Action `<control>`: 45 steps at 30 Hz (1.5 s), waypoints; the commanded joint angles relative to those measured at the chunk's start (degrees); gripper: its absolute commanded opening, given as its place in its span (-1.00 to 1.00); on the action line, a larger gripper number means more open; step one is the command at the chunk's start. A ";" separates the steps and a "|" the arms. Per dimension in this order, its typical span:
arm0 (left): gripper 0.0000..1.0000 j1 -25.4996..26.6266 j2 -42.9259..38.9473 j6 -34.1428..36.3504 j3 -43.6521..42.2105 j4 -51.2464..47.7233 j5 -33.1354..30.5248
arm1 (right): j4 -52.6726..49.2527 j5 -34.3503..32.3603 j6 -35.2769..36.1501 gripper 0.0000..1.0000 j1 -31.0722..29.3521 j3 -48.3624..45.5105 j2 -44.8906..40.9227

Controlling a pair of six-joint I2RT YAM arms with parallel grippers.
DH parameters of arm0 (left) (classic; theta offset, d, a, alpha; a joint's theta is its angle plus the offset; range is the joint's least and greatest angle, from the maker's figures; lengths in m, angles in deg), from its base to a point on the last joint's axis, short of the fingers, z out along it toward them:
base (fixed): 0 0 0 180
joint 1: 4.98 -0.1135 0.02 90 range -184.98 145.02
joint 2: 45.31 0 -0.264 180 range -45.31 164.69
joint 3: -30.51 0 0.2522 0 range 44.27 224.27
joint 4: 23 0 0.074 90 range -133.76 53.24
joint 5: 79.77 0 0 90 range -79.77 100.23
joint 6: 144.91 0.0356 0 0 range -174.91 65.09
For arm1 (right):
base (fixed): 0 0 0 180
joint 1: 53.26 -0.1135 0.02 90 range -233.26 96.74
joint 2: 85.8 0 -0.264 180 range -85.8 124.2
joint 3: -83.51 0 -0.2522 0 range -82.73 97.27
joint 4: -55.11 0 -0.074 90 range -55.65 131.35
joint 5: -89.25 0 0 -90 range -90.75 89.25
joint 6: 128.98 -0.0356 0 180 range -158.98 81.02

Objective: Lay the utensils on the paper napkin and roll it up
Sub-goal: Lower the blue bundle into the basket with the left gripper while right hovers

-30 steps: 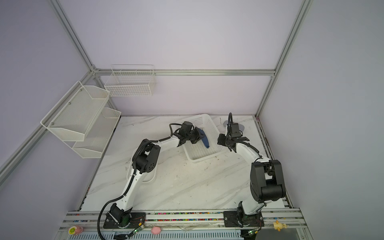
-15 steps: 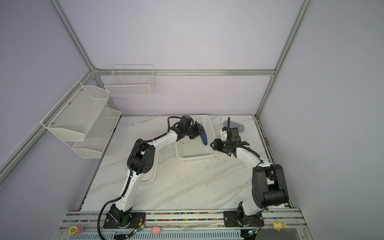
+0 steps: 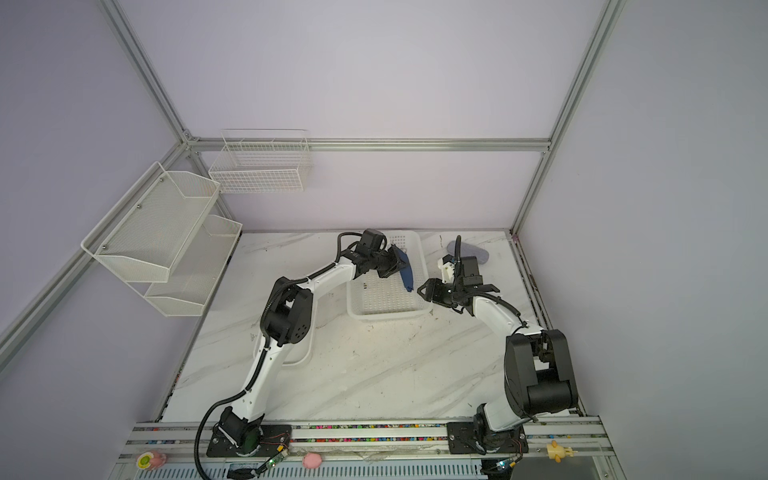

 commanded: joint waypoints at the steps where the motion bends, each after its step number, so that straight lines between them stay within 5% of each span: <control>1: -1.00 -0.04 0.45 1.16 6.47 0.61 2.75 | 1.69 1.85 -0.25 0.05 -0.33 -0.36 -1.05; 31: -0.86 -0.04 5.22 3.72 4.88 -2.44 3.43 | -2.31 -2.65 1.83 0.06 -0.26 1.18 -2.45; 45: -0.08 0.55 1.00 8.29 4.13 -9.14 -6.04 | -1.64 -0.97 -0.84 0.07 -0.27 2.58 -6.61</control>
